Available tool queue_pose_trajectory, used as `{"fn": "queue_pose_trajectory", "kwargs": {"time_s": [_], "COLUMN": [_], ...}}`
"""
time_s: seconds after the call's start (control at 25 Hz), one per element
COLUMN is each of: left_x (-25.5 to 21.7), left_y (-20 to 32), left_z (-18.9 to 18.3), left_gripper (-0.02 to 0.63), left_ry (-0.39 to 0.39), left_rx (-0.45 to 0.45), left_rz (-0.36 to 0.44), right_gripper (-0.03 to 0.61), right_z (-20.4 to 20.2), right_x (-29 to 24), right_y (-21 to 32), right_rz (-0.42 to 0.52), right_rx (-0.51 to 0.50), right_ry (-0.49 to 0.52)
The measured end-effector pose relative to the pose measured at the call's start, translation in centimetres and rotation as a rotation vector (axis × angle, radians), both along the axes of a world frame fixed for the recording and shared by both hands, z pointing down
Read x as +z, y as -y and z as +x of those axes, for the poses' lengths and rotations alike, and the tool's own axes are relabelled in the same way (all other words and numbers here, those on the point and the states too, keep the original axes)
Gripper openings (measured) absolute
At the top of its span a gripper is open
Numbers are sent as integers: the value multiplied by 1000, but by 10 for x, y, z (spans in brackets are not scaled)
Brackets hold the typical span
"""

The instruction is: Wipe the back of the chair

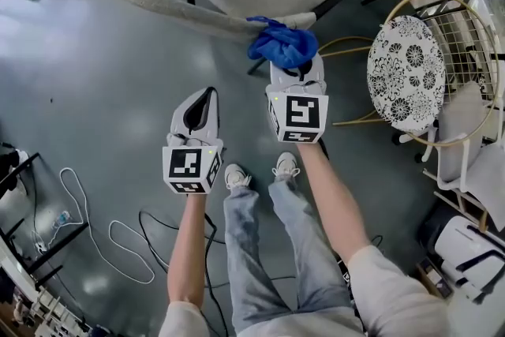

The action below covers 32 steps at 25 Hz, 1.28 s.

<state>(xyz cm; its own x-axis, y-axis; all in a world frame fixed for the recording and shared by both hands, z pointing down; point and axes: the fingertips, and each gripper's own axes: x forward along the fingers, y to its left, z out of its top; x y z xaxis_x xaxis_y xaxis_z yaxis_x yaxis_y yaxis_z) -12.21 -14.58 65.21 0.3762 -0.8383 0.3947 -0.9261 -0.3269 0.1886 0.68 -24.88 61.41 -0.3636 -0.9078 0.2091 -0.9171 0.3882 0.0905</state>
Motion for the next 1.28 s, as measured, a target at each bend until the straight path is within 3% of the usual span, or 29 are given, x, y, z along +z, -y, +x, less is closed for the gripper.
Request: {"fn": "queue_pose_trajectory", "kwargs": {"time_s": [0.24, 0.8, 1.08, 1.28], "left_x": [1, 18, 19, 19], "left_y": [5, 2, 1, 2], "left_z": [1, -1, -7, -9], "left_gripper": [5, 4, 4, 5], "left_ry": [-8, -6, 2, 7], "left_rx": [-7, 0, -7, -13], "left_rz": [2, -18, -19, -21], "right_gripper": [83, 84, 84, 83], "right_z": [2, 2, -2, -3], "right_x": [9, 83, 128, 127], "right_y": [-2, 0, -1, -6], "right_rz": [7, -130, -245, -246], "right_rx": [7, -22, -68, -134], "right_ry": [11, 9, -15, 38]}}
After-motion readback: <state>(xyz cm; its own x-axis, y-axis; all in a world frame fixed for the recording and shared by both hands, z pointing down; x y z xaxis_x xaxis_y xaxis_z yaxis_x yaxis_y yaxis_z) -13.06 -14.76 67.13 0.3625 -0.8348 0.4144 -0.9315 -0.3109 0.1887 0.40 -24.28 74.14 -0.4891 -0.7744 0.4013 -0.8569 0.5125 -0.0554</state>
